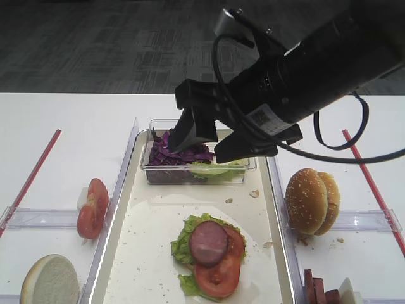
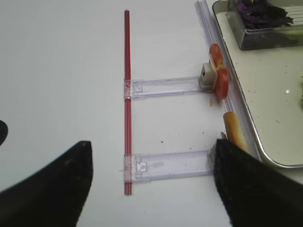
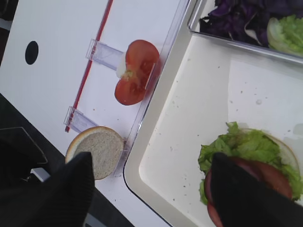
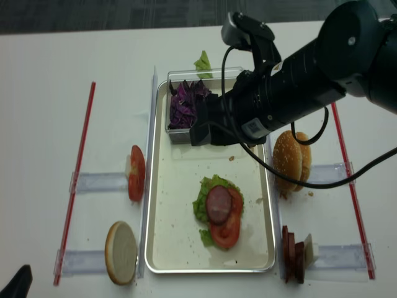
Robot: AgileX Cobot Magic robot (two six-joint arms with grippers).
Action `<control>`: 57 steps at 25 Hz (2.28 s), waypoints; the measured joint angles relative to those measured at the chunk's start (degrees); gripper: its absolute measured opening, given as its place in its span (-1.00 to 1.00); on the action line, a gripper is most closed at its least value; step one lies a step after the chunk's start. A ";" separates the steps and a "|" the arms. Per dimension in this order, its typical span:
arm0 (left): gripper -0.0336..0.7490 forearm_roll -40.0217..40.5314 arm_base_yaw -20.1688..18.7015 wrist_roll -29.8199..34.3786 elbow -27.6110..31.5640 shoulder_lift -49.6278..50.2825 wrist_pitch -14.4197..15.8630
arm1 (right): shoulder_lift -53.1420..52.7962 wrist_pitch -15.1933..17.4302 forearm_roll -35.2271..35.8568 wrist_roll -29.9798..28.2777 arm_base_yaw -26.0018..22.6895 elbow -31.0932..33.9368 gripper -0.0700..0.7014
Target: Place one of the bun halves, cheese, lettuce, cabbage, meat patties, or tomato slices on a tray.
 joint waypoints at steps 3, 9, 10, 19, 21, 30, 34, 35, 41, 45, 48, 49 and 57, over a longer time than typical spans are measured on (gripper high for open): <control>0.35 0.00 0.00 0.00 0.00 0.00 0.00 | 0.00 0.15 -1.40 0.09 0.00 -0.78 0.58; 0.34 0.00 0.00 0.00 0.00 0.00 0.00 | 0.00 -0.26 -4.76 1.32 -1.88 -0.86 0.58; 0.34 0.00 0.00 0.00 0.00 0.00 0.00 | 0.00 -0.07 -4.85 1.36 -2.77 -0.86 0.58; 0.34 0.00 0.00 0.00 0.00 0.00 0.00 | 0.00 3.30 -9.44 0.97 -14.96 -0.86 0.58; 0.34 0.00 0.00 0.00 0.00 0.00 0.00 | 0.00 3.89 -11.53 0.97 -17.52 -0.86 0.58; 0.34 0.00 0.00 0.00 0.00 0.00 0.00 | 0.00 4.93 -17.69 -0.83 -28.35 -0.90 0.58; 0.34 0.00 0.00 0.00 0.00 0.00 0.00 | 0.00 4.93 -22.44 -1.30 -30.89 -0.90 0.58; 0.34 0.00 0.00 0.00 0.00 0.00 0.00 | 0.00 4.93 -23.83 -1.30 -31.14 -0.90 0.58; 0.34 0.00 0.00 0.00 0.00 0.00 0.00 | 0.00 4.34 -29.06 -1.34 -33.91 -0.90 0.57; 0.34 0.00 0.00 0.00 0.00 0.00 0.00 | 0.00 3.86 -31.12 -1.43 -36.34 -0.90 0.57; 0.34 0.00 0.00 0.00 0.00 0.00 0.00 | 0.00 3.47 -32.42 -1.43 -37.11 -0.90 0.57; 0.34 0.00 0.00 0.00 0.00 0.00 0.00 | 0.00 3.21 -32.84 -1.43 -37.11 -0.90 0.57; 0.34 0.00 0.00 0.00 0.00 0.00 0.00 | 0.00 2.75 -33.24 -1.43 -37.11 -0.90 0.54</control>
